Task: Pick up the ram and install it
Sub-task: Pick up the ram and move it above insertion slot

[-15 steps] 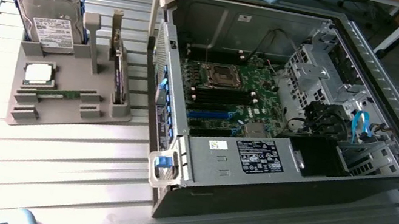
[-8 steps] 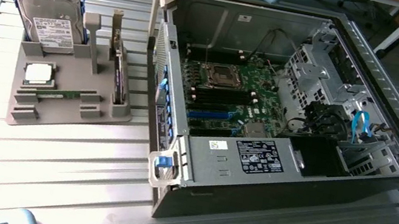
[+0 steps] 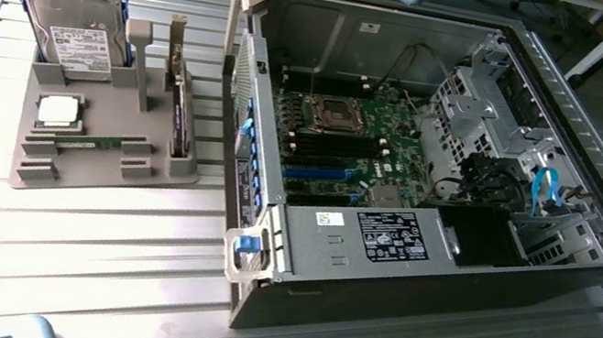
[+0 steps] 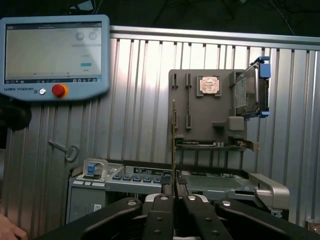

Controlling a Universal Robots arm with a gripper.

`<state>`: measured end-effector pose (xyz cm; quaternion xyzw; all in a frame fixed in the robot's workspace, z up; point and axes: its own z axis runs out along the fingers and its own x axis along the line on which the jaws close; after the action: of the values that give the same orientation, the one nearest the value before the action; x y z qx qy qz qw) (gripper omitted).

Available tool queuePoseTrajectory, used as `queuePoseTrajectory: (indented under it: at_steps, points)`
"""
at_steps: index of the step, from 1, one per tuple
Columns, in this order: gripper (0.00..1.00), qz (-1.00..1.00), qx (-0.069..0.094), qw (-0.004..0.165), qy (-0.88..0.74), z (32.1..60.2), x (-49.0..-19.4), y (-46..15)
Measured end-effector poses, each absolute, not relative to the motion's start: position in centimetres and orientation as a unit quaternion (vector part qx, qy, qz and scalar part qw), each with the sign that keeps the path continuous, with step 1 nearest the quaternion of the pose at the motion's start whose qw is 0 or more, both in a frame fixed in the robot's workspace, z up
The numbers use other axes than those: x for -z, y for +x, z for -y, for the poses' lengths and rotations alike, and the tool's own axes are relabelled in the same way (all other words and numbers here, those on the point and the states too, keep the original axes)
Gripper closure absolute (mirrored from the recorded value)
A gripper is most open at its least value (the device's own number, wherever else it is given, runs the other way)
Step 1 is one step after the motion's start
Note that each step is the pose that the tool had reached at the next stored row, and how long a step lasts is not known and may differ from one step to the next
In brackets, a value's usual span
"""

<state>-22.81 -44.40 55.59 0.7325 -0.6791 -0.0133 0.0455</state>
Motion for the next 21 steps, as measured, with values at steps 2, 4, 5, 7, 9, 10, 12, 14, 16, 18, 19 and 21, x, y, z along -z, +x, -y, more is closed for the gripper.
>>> queuePoseTrajectory:
  at_steps: [2,4,5,7,9,10,12,14,16,18,19,21]
  points:
    - [0.87,0.679,0.013,0.046,0.733,44.4,-55.6,-22.7]
    - [0.87,0.679,0.014,0.046,0.732,44.4,-55.5,-22.6]
    - [0.87,0.679,0.014,0.046,0.732,44.4,-55.5,-22.5]
    - [0.87,0.679,0.014,0.046,0.733,44.4,-55.5,-22.4]
    - [0.87,0.679,0.014,0.046,0.732,44.4,-55.5,-22.3]
    - [0.87,0.679,0.014,0.046,0.732,44.4,-55.5,-22.2]
    - [0.87,0.679,0.014,0.046,0.732,44.4,-55.5,-22.1]
    - [0.87,0.679,0.014,0.046,0.732,44.4,-55.4,-22.0]
    - [0.87,0.679,0.014,0.047,0.732,44.4,-55.4,-21.9]
    - [0.87,0.679,0.015,0.047,0.732,44.4,-55.4,-21.7]
    - [0.87,0.679,0.015,0.047,0.732,44.4,-55.4,-21.7]
    - [0.87,0.679,0.015,0.047,0.732,44.4,-55.4,-21.5]
